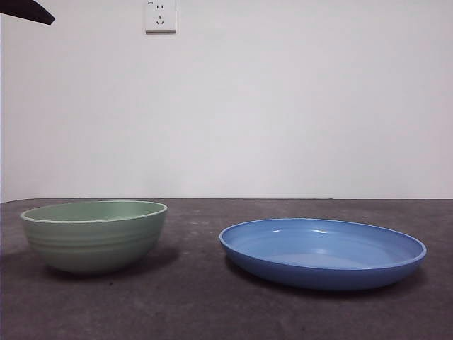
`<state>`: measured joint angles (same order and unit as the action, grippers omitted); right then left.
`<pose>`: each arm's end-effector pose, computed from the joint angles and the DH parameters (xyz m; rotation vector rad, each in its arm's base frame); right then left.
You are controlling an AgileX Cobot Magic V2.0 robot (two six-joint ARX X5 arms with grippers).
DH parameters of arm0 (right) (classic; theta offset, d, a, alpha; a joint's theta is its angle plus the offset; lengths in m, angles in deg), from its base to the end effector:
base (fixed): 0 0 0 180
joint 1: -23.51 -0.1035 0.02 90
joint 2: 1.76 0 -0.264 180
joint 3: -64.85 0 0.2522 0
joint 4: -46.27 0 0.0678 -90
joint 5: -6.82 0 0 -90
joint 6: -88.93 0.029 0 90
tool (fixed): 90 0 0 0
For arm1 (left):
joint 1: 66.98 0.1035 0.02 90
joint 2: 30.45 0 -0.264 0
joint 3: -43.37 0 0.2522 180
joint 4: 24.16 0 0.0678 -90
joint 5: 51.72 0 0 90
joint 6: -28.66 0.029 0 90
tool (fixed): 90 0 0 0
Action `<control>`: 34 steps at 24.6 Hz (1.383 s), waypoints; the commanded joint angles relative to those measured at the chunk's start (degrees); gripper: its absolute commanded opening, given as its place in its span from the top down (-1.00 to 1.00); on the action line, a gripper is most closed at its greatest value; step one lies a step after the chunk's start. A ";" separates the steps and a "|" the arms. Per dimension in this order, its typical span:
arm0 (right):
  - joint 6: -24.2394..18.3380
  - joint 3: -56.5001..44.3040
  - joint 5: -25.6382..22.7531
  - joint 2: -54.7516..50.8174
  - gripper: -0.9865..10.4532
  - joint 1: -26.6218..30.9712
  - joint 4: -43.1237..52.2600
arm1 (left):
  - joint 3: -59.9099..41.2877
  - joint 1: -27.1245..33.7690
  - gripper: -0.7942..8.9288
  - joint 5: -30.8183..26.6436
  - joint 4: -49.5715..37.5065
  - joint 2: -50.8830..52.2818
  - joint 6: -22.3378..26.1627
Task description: Place the green bowl on the blue plate
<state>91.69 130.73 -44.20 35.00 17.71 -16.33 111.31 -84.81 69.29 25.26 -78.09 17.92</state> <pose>0.1018 0.0287 0.3344 0.2155 0.5928 0.7453 0.1474 -0.0631 0.3410 -0.2322 0.5973 -0.7830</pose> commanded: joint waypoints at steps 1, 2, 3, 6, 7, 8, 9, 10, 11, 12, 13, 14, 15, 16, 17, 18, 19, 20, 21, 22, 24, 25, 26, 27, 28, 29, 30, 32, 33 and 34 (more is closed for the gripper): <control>-0.48 0.92 0.02 0.26 -0.14 -0.17 0.42 | 1.05 -0.24 -0.51 -2.91 -0.17 -0.52 1.46; -0.48 0.92 0.02 0.26 -0.14 -0.17 0.44 | 1.05 -0.24 -0.51 -4.48 0.17 -0.63 1.57; -0.46 0.92 0.04 0.24 -0.14 -0.17 0.44 | 1.05 -0.22 -0.51 -6.62 0.76 -0.79 1.77; -0.46 0.92 0.07 0.22 -0.14 -0.17 0.42 | 1.05 -0.20 -0.51 -13.27 3.32 -2.03 2.73; -0.44 0.92 0.09 0.22 -0.14 -0.17 0.39 | 1.05 -0.17 -0.51 -15.28 4.37 -2.71 2.91; -0.44 0.92 0.11 0.22 -0.14 -0.17 0.39 | 1.05 -0.17 -0.51 -16.87 5.33 -3.45 3.13; -0.44 0.92 0.11 0.22 -0.14 -0.17 0.39 | 1.05 -0.17 -0.51 -18.36 6.45 -4.35 3.41; -0.44 0.92 0.11 0.22 -0.14 -0.17 0.39 | 1.05 -0.15 -0.51 -19.50 7.45 -5.46 3.85; -0.44 0.92 0.09 0.22 -0.14 -0.17 0.39 | 1.05 -0.13 -0.51 -19.98 8.17 -6.47 4.13; -0.44 0.92 0.11 0.22 -0.14 -0.17 0.39 | 1.05 -0.13 -0.51 -20.33 8.85 -7.80 4.22; -0.44 0.92 0.11 0.22 -0.14 -0.17 0.39 | 1.05 -0.13 -0.51 -20.33 9.33 -9.22 4.26; -0.44 0.92 0.11 0.22 -0.14 -0.17 0.39 | 1.05 -0.13 -0.51 -20.33 9.57 -10.73 4.28; -0.44 0.92 0.11 0.22 -0.14 -0.17 0.39 | 1.05 -0.13 -0.51 -20.33 9.62 -12.11 4.28; -0.44 0.92 0.11 0.22 -0.14 -0.17 0.39 | 1.05 -0.13 -0.51 -20.41 9.53 -13.70 4.33; -0.44 0.92 0.11 0.22 -0.14 -0.17 0.39 | 1.05 -0.13 -0.51 -20.70 9.29 -15.15 4.48; -0.44 0.92 0.13 0.22 -0.14 -0.17 0.39 | 1.05 -0.13 -0.51 -21.16 8.94 -16.92 4.61; -0.42 0.92 0.20 0.22 -0.14 -0.17 0.37 | 1.05 -0.13 -0.51 -21.99 8.57 -18.60 4.68; -0.44 0.92 0.22 0.22 -0.14 -0.17 0.37 | 1.05 -0.13 -0.51 -22.69 8.17 -20.11 4.70; -0.44 0.92 0.22 0.22 -0.14 -0.17 0.37 | 1.05 -0.11 -0.51 -23.50 7.65 -21.81 4.72; -0.44 0.92 0.22 0.22 -0.14 -0.17 0.37 | 1.05 -0.09 -0.51 -24.04 7.02 -23.47 4.72; -0.44 0.92 0.22 0.22 -0.14 -0.17 0.37 | 1.05 0.07 -0.51 -24.06 5.60 -26.45 4.70; -0.44 0.92 0.22 0.22 -0.14 -0.17 0.37 | 1.05 0.13 -0.51 -24.06 4.87 -27.96 4.70; -0.44 0.92 0.22 0.22 -0.14 -0.17 0.37 | 1.05 0.20 -0.51 -24.06 4.15 -29.20 4.72; -0.44 0.92 0.22 0.22 -0.14 -0.17 0.37 | 1.05 0.24 -0.51 -24.06 3.39 -30.51 4.70; -0.44 0.92 0.20 0.22 -0.14 -0.17 0.37 | 1.05 0.24 -0.51 -24.06 2.62 -31.80 4.70; -0.44 0.92 0.20 0.22 -0.14 -0.17 0.37 | 1.05 0.26 -0.51 -24.06 2.03 -32.89 4.70; -0.46 0.92 0.20 0.22 -0.14 -0.17 0.37 | 1.05 0.35 -0.51 -24.06 1.60 -33.99 4.72; -0.46 0.92 0.20 0.22 -0.14 -0.17 0.37 | 1.05 0.61 -0.51 -24.04 0.92 -35.95 4.70; -0.46 0.92 0.20 0.22 -0.14 -0.17 0.37 | 1.05 0.63 -0.51 -24.04 0.70 -36.89 4.72; -0.46 0.92 0.20 0.22 -0.14 -0.17 0.37 | 1.05 0.70 -0.51 -24.04 0.55 -37.79 4.68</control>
<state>91.69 130.73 -44.16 35.00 17.71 -16.33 111.31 -84.08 45.51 26.38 -114.70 21.94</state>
